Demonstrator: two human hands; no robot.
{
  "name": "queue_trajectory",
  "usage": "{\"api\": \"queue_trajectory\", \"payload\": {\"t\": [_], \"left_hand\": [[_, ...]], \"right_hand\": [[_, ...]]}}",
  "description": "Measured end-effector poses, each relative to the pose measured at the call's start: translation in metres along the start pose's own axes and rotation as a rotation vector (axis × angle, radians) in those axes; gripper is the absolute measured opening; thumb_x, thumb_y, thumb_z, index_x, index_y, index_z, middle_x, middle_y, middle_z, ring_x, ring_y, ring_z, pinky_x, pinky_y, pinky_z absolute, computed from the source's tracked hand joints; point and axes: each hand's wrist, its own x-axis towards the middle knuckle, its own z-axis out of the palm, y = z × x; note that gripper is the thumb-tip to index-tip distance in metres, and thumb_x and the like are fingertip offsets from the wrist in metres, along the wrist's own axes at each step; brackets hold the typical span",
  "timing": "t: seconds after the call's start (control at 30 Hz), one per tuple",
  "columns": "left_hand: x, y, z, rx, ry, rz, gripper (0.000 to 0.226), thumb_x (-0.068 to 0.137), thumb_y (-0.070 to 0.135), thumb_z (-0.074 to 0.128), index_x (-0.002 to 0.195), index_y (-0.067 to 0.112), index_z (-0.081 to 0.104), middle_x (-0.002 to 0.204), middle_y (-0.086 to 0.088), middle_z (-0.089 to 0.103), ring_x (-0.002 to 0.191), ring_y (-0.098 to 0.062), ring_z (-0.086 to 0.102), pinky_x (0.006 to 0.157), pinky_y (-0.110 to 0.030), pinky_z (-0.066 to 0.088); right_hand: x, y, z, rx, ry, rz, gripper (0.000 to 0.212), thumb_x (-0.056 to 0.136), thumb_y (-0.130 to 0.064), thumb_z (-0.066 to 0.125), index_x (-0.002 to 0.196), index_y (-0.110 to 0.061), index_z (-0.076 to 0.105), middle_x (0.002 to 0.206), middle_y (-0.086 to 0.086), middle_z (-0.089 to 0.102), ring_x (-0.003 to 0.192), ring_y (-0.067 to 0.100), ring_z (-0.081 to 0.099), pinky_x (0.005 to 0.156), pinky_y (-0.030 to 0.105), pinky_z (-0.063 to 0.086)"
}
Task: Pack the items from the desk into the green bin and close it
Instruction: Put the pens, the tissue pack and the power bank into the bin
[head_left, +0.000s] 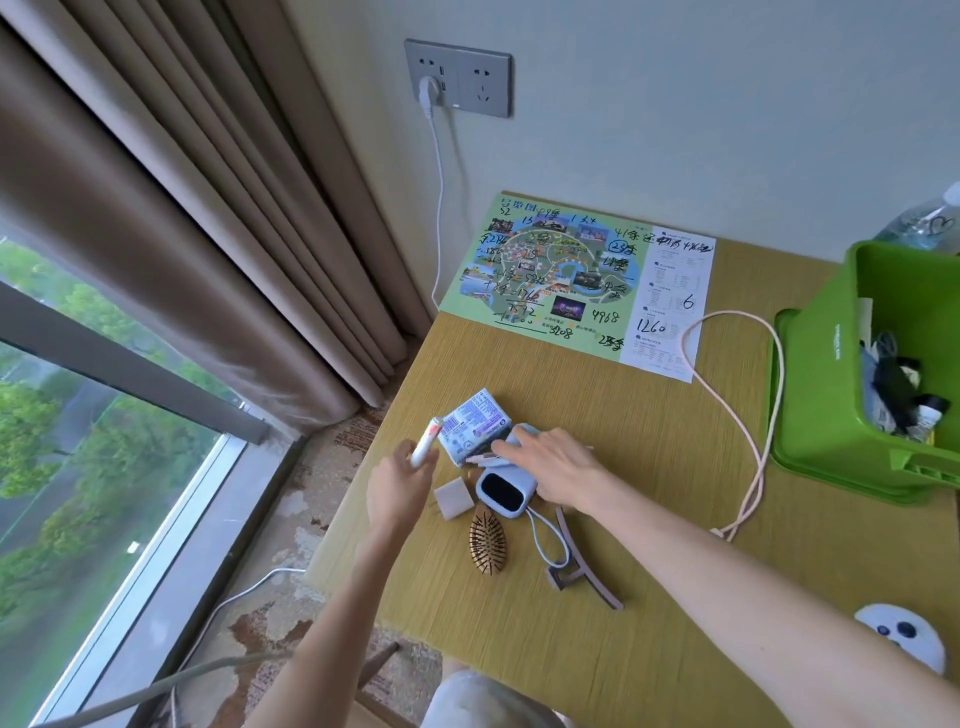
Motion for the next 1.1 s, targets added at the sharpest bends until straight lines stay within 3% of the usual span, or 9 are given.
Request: {"api": "queue_trajectory", "payload": {"t": [0.17,0.3,0.4,0.57,0.7,0.8,0.9,1.0,1.1], "left_hand": [[0.011,0.021,0.0,0.02,0.046,-0.022,0.034,0.097,0.036,0.051,0.088,0.004,0.059,0.065,-0.001,0.046,0.057,-0.023,0.045,0.052,-0.031,0.03],[0.028,0.037,0.009,0.127,0.026,0.145,0.028,0.088,0.034,0.067,0.106,0.015,0.063,0.103,-0.003,0.053,0.075,-0.022,0.055,0.057,-0.031,0.035],[0.043,0.046,0.022,0.257,-0.084,0.168,0.055,0.076,0.042,0.078,0.118,0.017,0.052,0.121,0.0,0.04,0.084,-0.019,0.055,0.059,-0.032,0.042],[0.059,0.05,0.042,0.566,-0.244,0.211,0.088,0.065,0.049,0.083,0.135,0.019,0.04,0.131,-0.003,0.036,0.115,-0.024,0.047,0.09,-0.038,0.048],[0.063,0.064,0.05,0.653,-0.237,0.204,0.078,0.071,0.052,0.076,0.13,0.014,0.043,0.123,-0.005,0.051,0.11,-0.023,0.052,0.087,-0.037,0.049],[0.058,0.102,0.052,0.531,-0.227,0.246,0.064,0.071,0.061,0.071,0.111,0.015,0.051,0.097,0.0,0.059,0.083,-0.017,0.06,0.062,-0.031,0.048],[0.047,0.164,0.057,0.307,-0.335,0.342,0.055,0.071,0.061,0.071,0.098,0.016,0.056,0.077,0.001,0.066,0.064,-0.014,0.064,0.049,-0.031,0.05],[0.029,0.233,0.062,0.064,-0.434,0.41,0.054,0.07,0.057,0.074,0.093,0.009,0.06,0.082,-0.005,0.072,0.073,-0.022,0.071,0.063,-0.041,0.057],[0.007,0.291,0.071,-0.058,-0.478,0.527,0.041,0.073,0.052,0.075,0.088,0.015,0.065,0.075,0.005,0.074,0.068,-0.01,0.071,0.055,-0.025,0.055]], "right_hand": [[-0.015,0.021,0.003,0.173,0.074,0.163,0.065,0.072,-0.013,0.07,0.129,-0.024,0.039,0.108,0.001,0.052,0.072,0.021,0.06,0.059,0.035,0.048],[-0.036,0.047,0.0,0.391,0.166,0.381,0.07,0.063,-0.04,0.081,0.12,-0.027,0.041,0.105,-0.007,0.043,0.072,0.014,0.057,0.06,0.031,0.05],[-0.053,0.064,-0.009,0.583,0.249,0.513,0.074,0.055,-0.05,0.084,0.112,-0.025,0.044,0.105,-0.007,0.036,0.082,0.014,0.054,0.064,0.032,0.05],[-0.078,0.079,-0.025,0.804,0.31,0.77,0.076,0.046,-0.064,0.074,0.102,-0.023,0.043,0.109,-0.006,0.04,0.093,0.017,0.055,0.073,0.041,0.052],[-0.095,0.092,-0.037,1.183,0.41,0.909,0.079,0.045,-0.063,0.078,0.106,-0.018,0.056,0.106,-0.001,0.059,0.092,0.018,0.063,0.075,0.038,0.054],[-0.113,0.105,-0.051,1.384,0.542,0.859,0.048,0.055,-0.054,0.082,0.091,-0.023,0.069,0.087,-0.004,0.072,0.079,0.011,0.069,0.061,0.022,0.051],[-0.131,0.118,-0.071,1.522,0.628,0.877,0.029,0.066,-0.051,0.08,0.083,-0.03,0.07,0.062,-0.016,0.067,0.049,-0.004,0.057,0.044,0.013,0.037],[-0.153,0.137,-0.095,1.646,0.721,0.887,0.028,0.074,-0.046,0.077,0.087,-0.023,0.066,0.048,-0.018,0.054,0.035,-0.003,0.041,0.035,0.012,0.026],[-0.182,0.16,-0.119,1.641,0.795,0.875,0.03,0.075,-0.046,0.076,0.09,-0.02,0.067,0.04,-0.02,0.049,0.033,-0.003,0.042,0.032,0.01,0.025]]}}
